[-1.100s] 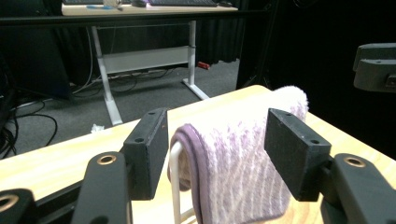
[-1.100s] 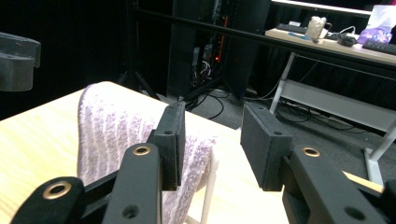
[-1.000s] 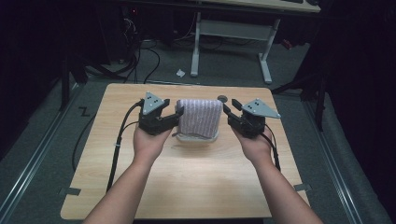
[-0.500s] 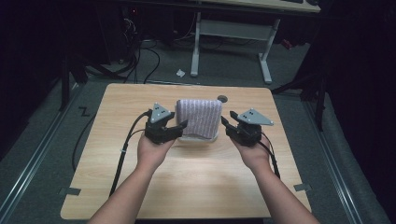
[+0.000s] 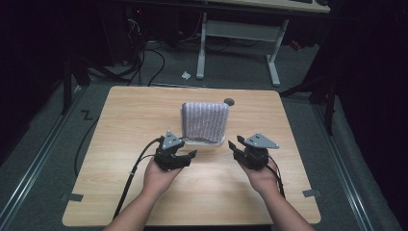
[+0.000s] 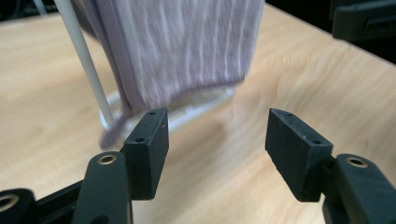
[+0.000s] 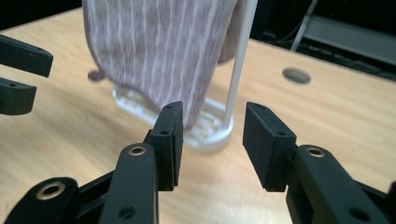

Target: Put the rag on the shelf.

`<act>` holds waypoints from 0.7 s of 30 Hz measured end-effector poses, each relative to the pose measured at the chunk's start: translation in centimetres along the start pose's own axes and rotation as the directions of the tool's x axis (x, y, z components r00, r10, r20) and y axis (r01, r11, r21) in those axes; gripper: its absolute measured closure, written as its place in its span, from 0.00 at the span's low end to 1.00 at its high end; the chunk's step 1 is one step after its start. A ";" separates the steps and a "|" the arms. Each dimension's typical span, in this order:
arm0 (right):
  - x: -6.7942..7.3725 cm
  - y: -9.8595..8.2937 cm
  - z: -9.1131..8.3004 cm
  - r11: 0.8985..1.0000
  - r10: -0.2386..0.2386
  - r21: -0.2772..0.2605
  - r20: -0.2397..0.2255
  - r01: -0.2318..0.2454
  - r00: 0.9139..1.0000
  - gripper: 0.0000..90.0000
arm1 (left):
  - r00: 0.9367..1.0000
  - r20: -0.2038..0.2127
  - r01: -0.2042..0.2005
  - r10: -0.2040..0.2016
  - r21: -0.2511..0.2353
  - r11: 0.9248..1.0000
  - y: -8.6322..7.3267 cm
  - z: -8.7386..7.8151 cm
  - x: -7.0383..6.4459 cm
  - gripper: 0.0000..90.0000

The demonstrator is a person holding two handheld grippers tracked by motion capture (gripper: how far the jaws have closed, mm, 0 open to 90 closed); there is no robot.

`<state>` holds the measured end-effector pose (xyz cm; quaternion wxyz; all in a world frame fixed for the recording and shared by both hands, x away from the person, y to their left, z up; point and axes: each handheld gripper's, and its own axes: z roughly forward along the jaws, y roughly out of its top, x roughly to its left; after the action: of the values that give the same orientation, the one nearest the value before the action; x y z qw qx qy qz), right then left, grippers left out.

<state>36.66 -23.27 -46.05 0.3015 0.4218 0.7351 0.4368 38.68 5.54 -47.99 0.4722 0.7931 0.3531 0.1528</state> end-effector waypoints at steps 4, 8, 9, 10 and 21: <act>0.1 -1.6 -0.2 1.000 0.001 0.020 0.000 -0.001 1.000 0.65 | 1.000 0.003 -0.008 0.008 0.042 0.999 -1.9 0.2 -0.4 0.44; 0.4 -3.3 -0.5 0.999 -0.001 0.043 -0.007 0.002 1.000 0.64 | 1.000 0.014 -0.003 0.002 0.079 0.997 -3.7 0.0 -0.8 0.43; 0.5 -3.7 -0.6 0.999 -0.003 0.049 -0.007 0.004 1.000 0.64 | 1.000 0.018 -0.003 0.002 0.087 0.996 -4.2 0.0 -0.9 0.43; 0.6 -4.1 -0.7 0.999 -0.004 0.052 -0.008 0.005 1.000 0.64 | 1.000 0.015 -0.012 0.011 0.104 0.994 -4.7 -0.1 -1.0 0.43; 0.7 -8.3 -3.7 0.998 0.007 0.063 -0.015 -0.006 1.000 0.64 | 1.000 -0.003 -0.010 0.010 0.136 0.991 -8.7 -5.3 -1.9 0.41</act>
<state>30.36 -26.22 -51.95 0.2811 0.4303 0.7494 0.4174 30.64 10.24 -52.62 0.4156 0.8250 0.3596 0.1320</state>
